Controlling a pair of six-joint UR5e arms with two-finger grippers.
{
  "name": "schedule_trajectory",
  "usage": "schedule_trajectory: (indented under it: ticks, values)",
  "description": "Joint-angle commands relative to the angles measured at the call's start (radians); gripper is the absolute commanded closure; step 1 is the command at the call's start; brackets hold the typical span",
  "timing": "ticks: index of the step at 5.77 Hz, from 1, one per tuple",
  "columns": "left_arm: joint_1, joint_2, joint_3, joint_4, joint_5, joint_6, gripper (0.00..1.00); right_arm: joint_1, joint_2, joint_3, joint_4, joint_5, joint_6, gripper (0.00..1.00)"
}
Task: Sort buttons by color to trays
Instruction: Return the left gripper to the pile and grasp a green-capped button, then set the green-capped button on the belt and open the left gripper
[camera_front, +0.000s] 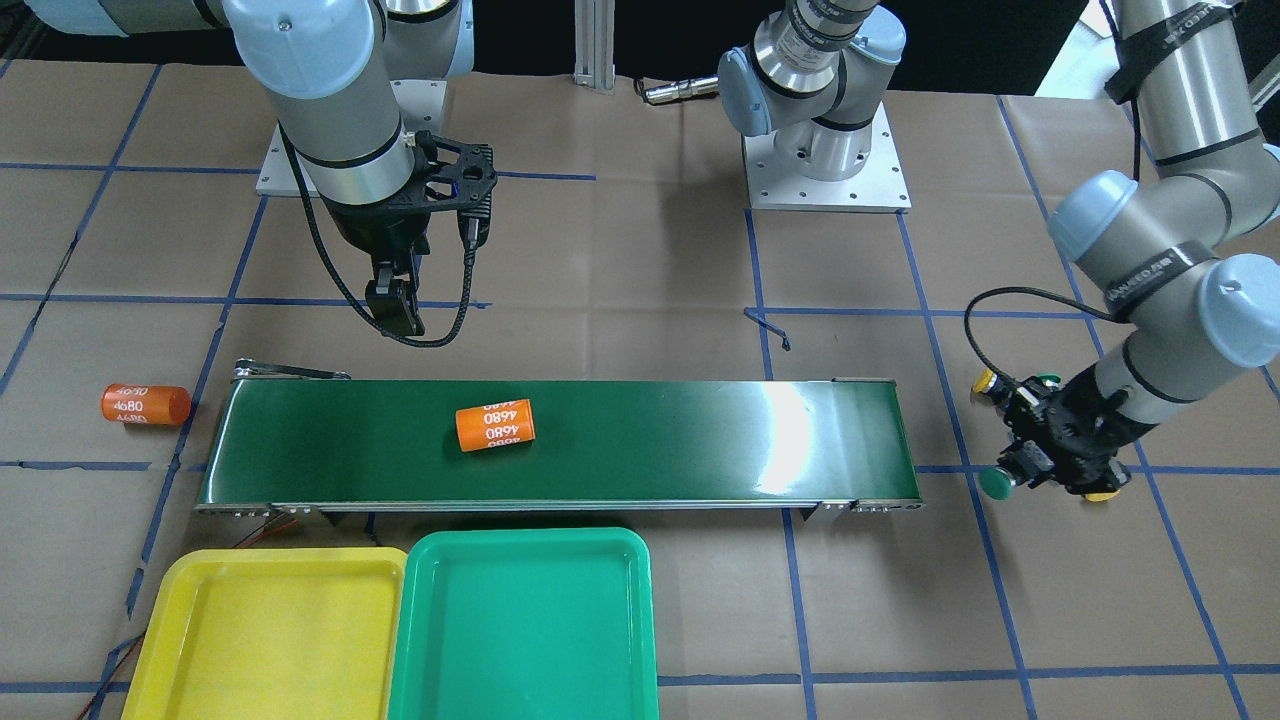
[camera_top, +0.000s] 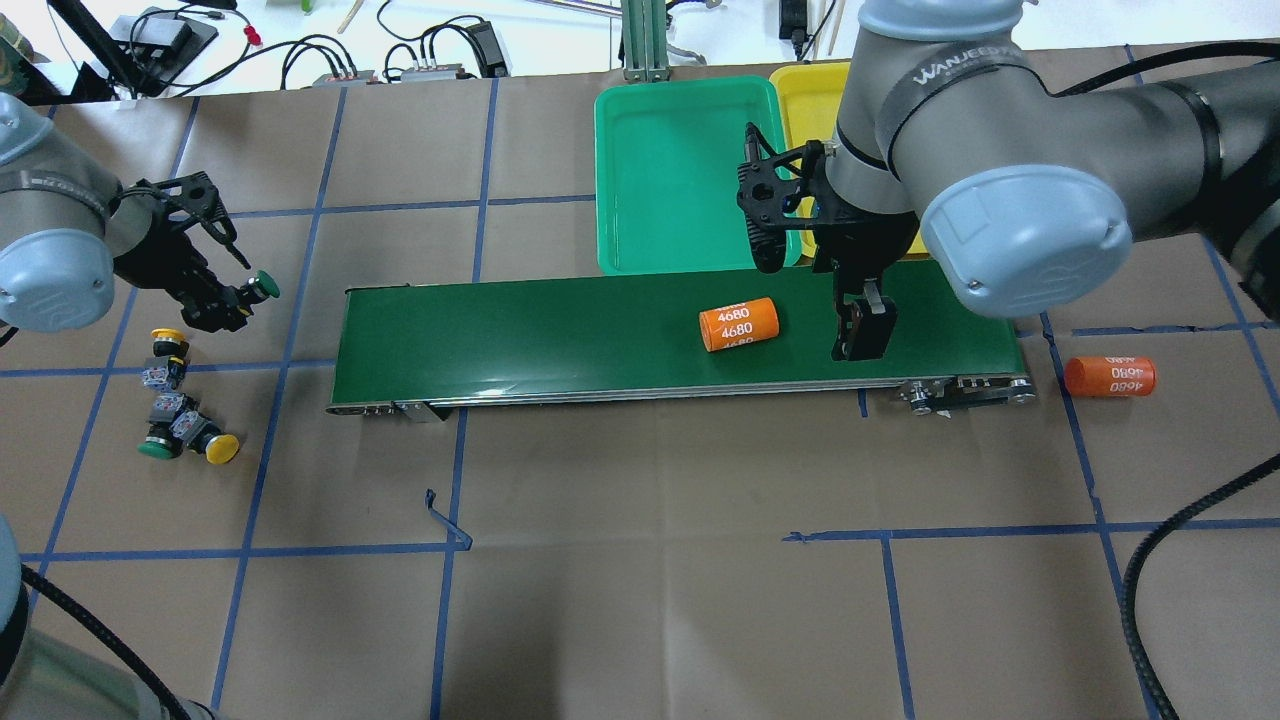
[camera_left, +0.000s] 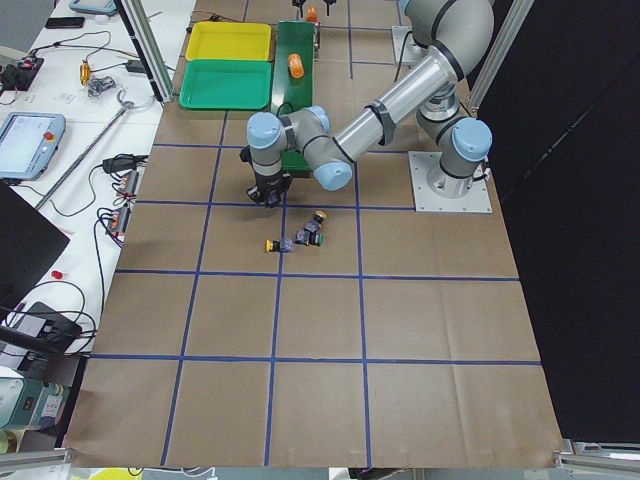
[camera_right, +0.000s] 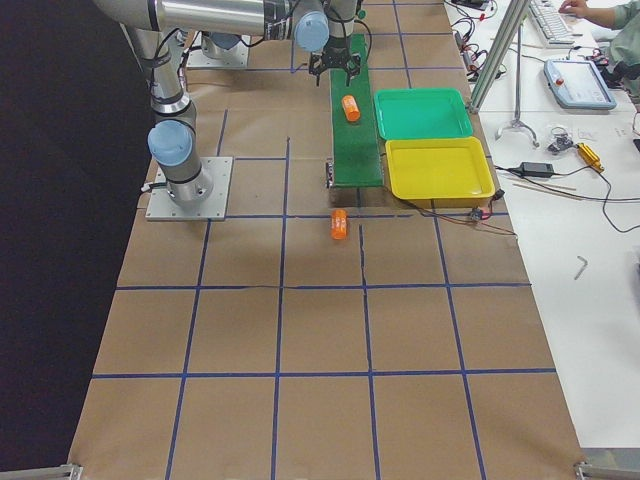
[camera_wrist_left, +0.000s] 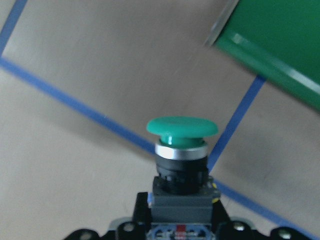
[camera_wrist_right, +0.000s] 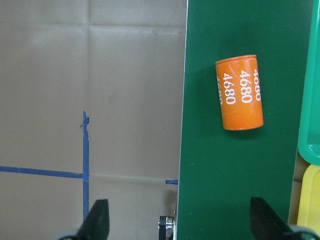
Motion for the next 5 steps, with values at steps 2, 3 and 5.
schedule_trajectory:
  ticks: [2, 3, 5]
  values:
    - [-0.325, 0.061, -0.035, -0.077, 0.066, 0.105, 1.00, 0.000, 0.000, 0.000, 0.000, -0.001, 0.000, 0.00]
    - [-0.343, 0.032, -0.044, -0.071, 0.069, 0.098, 0.98, 0.001, 0.000, 0.000, 0.000, -0.001, 0.000, 0.00]
    - [-0.346, 0.044, -0.060, -0.052, 0.072, 0.102, 0.07, 0.000, 0.000, 0.009, 0.000, 0.001, 0.000, 0.00]
